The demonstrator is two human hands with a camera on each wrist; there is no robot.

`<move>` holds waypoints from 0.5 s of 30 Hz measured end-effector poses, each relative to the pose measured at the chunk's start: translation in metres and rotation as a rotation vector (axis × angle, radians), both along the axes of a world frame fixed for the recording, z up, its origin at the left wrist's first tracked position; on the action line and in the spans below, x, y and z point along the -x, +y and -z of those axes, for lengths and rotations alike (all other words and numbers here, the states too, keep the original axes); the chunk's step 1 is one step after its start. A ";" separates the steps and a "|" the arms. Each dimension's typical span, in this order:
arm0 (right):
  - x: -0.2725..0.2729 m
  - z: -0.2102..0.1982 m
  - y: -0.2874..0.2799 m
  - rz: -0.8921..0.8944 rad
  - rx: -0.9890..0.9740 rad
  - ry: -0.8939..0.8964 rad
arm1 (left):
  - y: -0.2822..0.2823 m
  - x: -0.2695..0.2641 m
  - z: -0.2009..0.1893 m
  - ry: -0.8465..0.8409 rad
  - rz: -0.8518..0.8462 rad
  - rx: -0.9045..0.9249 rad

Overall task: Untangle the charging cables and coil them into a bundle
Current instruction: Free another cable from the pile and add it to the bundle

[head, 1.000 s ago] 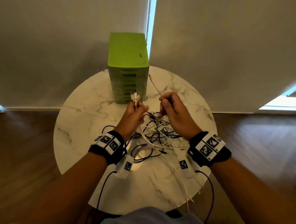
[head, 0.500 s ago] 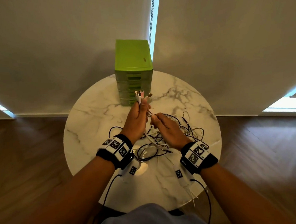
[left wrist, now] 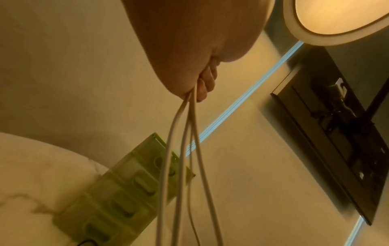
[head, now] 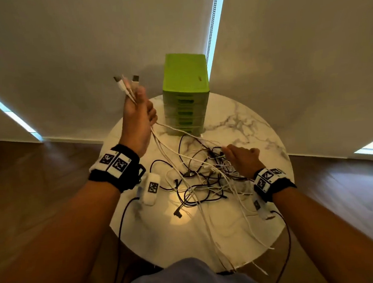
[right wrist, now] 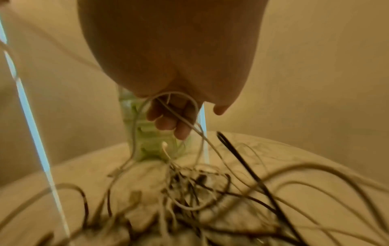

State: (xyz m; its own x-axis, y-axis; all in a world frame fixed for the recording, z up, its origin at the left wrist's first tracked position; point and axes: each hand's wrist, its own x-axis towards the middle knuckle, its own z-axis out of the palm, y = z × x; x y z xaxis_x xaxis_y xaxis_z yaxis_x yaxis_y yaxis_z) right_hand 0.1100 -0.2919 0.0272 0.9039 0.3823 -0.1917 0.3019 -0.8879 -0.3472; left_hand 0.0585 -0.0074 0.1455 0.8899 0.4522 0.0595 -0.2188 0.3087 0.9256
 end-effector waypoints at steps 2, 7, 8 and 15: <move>-0.007 -0.016 0.009 0.083 -0.091 -0.080 | -0.006 0.004 0.012 0.076 0.047 -0.076; 0.005 -0.058 0.049 0.058 -0.305 -0.199 | -0.040 0.011 0.041 0.347 0.216 -0.313; 0.010 -0.063 0.056 0.029 -0.310 -0.222 | -0.047 0.011 0.043 0.388 0.239 -0.352; 0.039 -0.059 0.071 -0.221 -0.303 -0.094 | -0.071 0.000 0.041 0.342 0.258 -0.303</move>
State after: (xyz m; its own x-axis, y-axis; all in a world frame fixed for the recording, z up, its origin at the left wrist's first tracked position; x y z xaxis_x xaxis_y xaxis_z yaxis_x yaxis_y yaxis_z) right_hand 0.0710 -0.2214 0.0859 0.8015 0.5966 0.0398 0.5176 -0.6590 -0.5456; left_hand 0.0583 -0.0784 0.1048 0.9614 0.2238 -0.1598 0.1595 0.0196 0.9870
